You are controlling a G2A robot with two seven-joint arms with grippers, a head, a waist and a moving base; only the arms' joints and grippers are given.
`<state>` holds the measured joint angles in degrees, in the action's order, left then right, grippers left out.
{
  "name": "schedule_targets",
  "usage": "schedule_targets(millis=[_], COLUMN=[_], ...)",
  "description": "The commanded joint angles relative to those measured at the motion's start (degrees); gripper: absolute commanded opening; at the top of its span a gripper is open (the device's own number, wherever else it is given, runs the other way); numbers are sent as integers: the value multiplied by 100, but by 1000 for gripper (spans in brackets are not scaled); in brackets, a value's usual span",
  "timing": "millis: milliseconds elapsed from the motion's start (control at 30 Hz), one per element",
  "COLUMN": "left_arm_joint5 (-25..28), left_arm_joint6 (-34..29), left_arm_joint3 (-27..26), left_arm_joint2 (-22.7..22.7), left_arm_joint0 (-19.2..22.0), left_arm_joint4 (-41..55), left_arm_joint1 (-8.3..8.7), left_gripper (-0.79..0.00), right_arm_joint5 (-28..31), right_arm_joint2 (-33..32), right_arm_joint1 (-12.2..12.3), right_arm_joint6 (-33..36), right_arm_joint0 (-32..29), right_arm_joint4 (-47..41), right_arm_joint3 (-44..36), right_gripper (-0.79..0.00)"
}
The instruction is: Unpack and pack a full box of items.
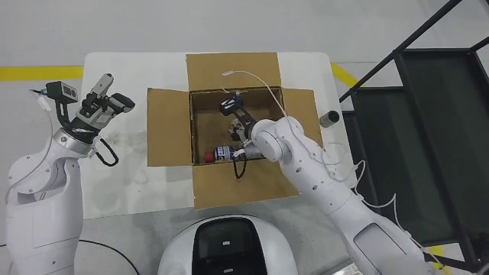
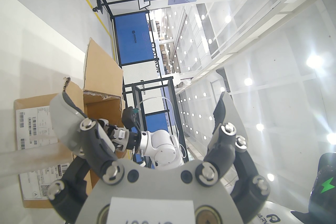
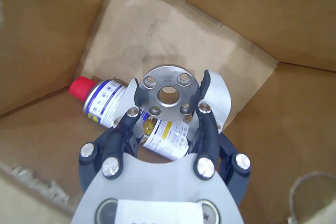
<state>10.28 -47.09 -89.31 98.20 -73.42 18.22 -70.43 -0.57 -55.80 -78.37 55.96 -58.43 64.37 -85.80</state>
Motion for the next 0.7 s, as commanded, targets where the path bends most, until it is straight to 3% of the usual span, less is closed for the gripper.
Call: schedule_targets(millis=[0, 667], left_arm_joint5=[0, 0], left_arm_joint6=[0, 0], left_arm_joint3=[0, 0], left_arm_joint2=[0, 0], left_arm_joint0=[0, 0], left_arm_joint4=[0, 0], left_arm_joint1=[0, 0], left_gripper=[0, 0], right_arm_joint5=[59, 285], right_arm_joint2=[-130, -414], right_arm_joint1=[44, 105], right_arm_joint6=[63, -3], right_arm_joint0=[-156, -367], right_arm_joint4=[38, -213], right_arm_joint3=[-336, -673], right_gripper=[-785, -785])
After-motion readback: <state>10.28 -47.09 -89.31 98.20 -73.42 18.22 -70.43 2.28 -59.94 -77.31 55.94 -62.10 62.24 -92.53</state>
